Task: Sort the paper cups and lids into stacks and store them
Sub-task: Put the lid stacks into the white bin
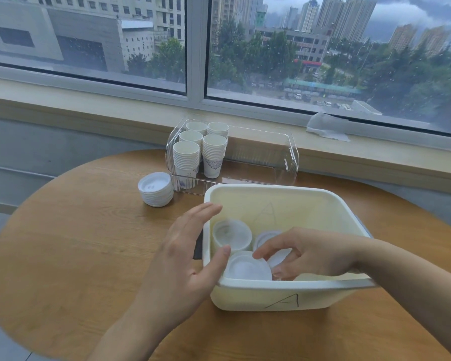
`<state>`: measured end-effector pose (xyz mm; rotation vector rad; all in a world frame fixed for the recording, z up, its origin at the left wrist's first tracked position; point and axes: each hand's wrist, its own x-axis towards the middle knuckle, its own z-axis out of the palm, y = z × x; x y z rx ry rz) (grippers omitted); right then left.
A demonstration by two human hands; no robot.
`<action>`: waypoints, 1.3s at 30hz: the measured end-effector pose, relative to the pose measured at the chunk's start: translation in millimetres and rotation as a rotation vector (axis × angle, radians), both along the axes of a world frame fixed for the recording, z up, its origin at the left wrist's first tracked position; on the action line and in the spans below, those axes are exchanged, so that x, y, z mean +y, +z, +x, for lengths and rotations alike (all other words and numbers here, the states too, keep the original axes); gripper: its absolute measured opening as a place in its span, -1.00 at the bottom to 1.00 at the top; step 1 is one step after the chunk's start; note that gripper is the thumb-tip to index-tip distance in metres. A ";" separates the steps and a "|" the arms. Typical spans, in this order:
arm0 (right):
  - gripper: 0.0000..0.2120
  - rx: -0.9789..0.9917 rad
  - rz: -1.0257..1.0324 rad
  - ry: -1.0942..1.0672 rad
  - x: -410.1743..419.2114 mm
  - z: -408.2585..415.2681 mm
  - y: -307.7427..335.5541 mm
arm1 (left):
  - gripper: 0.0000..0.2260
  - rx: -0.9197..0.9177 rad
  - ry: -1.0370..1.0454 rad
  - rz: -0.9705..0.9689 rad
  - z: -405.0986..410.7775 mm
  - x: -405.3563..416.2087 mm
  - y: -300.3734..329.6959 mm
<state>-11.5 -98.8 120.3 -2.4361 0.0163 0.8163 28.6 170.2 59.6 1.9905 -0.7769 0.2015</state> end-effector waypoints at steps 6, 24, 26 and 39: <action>-0.62 -0.009 0.028 -0.009 4.9 4.4 -2.4 | -0.47 0.001 -0.002 -0.029 0.2 -1.1 -0.4; -0.59 -0.654 0.000 0.153 17.5 63.2 31.5 | -0.55 -0.124 0.281 -0.019 86.3 34.0 -26.2; -0.56 -0.659 -0.011 0.178 24.3 77.0 28.2 | -0.47 -0.089 0.410 -0.022 113.2 37.4 -39.5; -0.61 -0.653 -0.060 0.233 35.7 102.9 4.1 | 0.05 0.194 0.465 0.011 211.3 21.3 -88.3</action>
